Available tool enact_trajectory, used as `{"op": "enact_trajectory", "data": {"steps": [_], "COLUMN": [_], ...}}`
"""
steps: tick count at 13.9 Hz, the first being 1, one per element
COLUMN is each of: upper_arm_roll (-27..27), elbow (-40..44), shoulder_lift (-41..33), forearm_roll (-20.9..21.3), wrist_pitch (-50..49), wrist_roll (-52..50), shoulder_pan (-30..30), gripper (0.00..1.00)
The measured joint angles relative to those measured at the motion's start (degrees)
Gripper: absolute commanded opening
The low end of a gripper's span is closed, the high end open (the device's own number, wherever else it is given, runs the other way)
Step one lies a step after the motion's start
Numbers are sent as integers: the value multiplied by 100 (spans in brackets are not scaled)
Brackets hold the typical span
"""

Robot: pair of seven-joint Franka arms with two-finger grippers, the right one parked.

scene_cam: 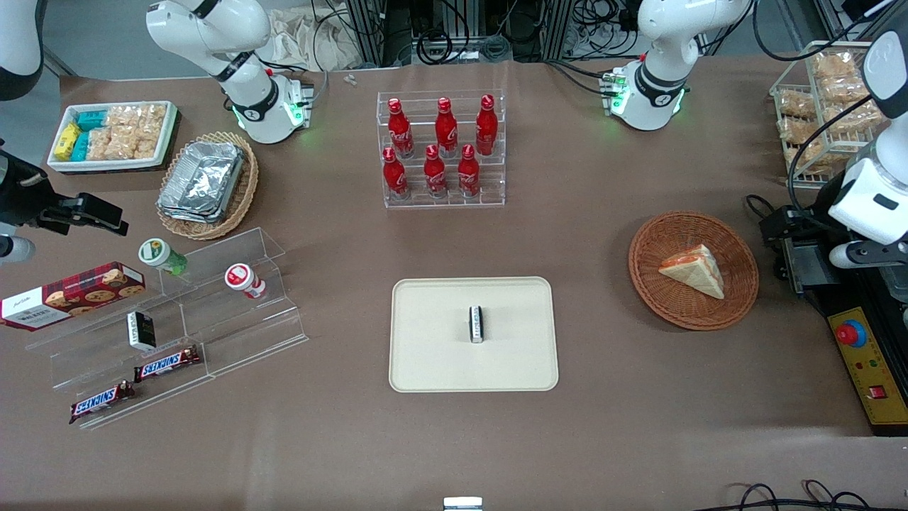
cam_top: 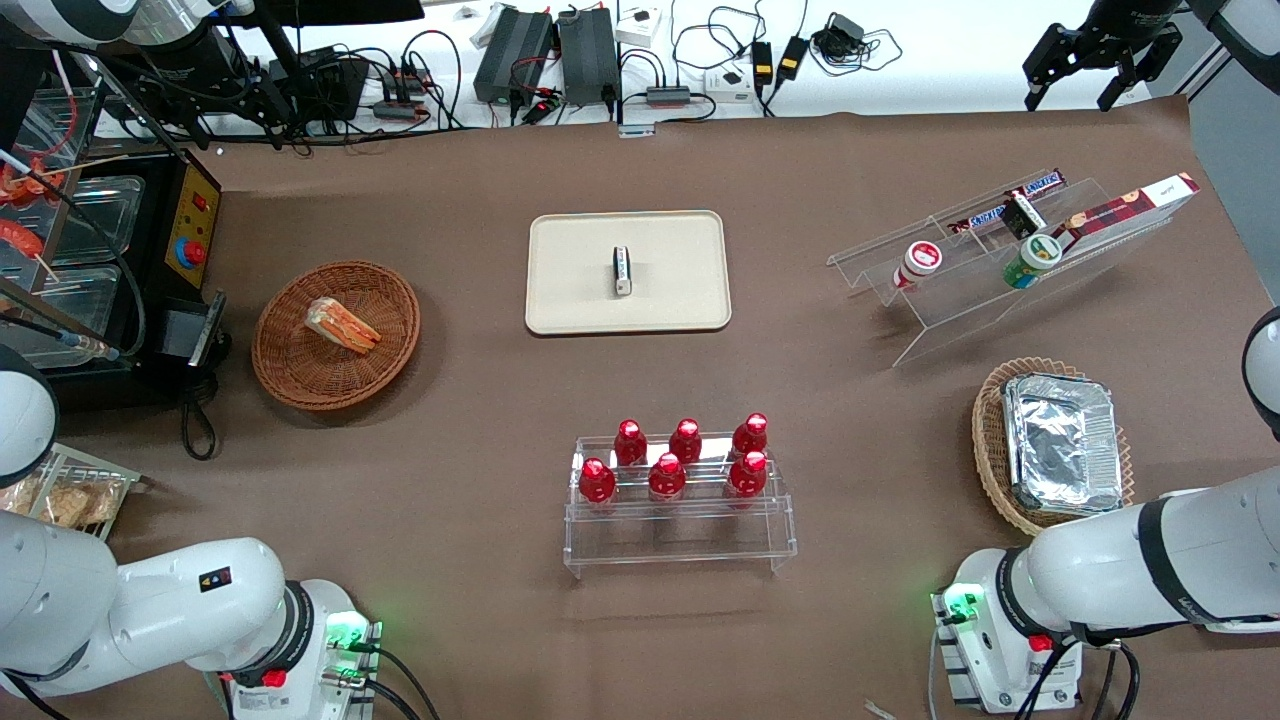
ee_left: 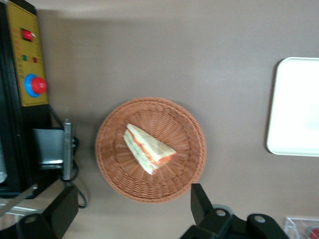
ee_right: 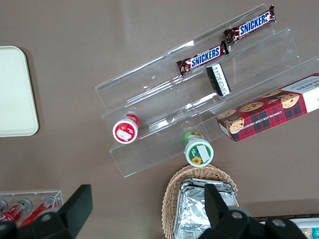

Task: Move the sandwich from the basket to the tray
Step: 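Move the left gripper down over the wrapped sandwich in the wicker basket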

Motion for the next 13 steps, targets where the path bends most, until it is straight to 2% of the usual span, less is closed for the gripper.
{"op": "enact_trajectory", "data": {"steps": [8, 11, 13], "upper_arm_roll": [90, 198, 209], "elbow": [-183, -1024, -1921], "shoulder_lift": [37, -49, -237], "forearm_roll": [-88, -87, -87], "wrist_pitch": [-170, 725, 1739], "wrist_roll": [-82, -351, -1133], "shoulder_pan": [51, 332, 422], "gripper": [100, 95, 91]}}
